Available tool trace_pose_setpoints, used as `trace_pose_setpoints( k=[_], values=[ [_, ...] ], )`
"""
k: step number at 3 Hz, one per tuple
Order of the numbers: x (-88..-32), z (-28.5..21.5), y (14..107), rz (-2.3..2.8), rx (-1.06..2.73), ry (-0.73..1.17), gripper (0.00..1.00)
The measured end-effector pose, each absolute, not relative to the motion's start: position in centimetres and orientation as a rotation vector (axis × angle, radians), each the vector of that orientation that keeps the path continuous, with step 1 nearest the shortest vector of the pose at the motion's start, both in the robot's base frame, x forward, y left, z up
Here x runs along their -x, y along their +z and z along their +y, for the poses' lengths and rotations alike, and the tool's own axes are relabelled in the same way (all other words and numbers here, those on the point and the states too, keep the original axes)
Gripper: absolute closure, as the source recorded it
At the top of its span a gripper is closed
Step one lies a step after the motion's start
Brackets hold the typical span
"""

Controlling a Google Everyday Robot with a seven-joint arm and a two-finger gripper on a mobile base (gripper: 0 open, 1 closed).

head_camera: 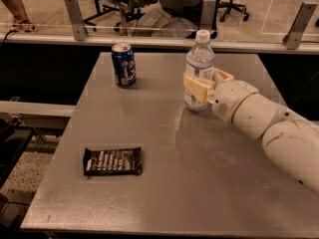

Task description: Place blue plastic bottle upright

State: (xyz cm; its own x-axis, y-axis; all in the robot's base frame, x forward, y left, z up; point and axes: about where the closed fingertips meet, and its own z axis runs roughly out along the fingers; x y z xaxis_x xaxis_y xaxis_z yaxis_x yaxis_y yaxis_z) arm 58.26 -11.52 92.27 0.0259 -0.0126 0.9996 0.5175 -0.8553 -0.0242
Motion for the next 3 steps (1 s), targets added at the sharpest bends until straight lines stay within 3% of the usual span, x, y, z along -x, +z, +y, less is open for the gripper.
trace_pose_setpoints(
  k=[3],
  values=[
    [-58.52,-11.24,91.19,-0.513,1.899,-1.897,0.14]
  ],
)
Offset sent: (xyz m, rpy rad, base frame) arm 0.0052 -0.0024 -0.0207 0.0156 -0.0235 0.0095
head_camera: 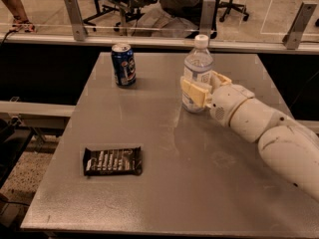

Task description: Place blue plastic bottle upright

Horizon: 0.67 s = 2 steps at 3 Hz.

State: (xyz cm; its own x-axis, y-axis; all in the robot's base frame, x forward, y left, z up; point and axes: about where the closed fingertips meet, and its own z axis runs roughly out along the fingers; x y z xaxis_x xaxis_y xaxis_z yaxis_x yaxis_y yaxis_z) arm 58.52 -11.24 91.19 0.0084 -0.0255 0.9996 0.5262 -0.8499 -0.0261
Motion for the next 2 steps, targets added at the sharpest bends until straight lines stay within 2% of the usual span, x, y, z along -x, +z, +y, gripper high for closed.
trace_pose_setpoints(
  k=[1,2],
  values=[
    [-58.53,-11.10,91.23,-0.516,1.898,-1.896,0.00],
    [-58.53,-11.09,91.23,-0.516,1.897,-1.896,0.00]
  ],
)
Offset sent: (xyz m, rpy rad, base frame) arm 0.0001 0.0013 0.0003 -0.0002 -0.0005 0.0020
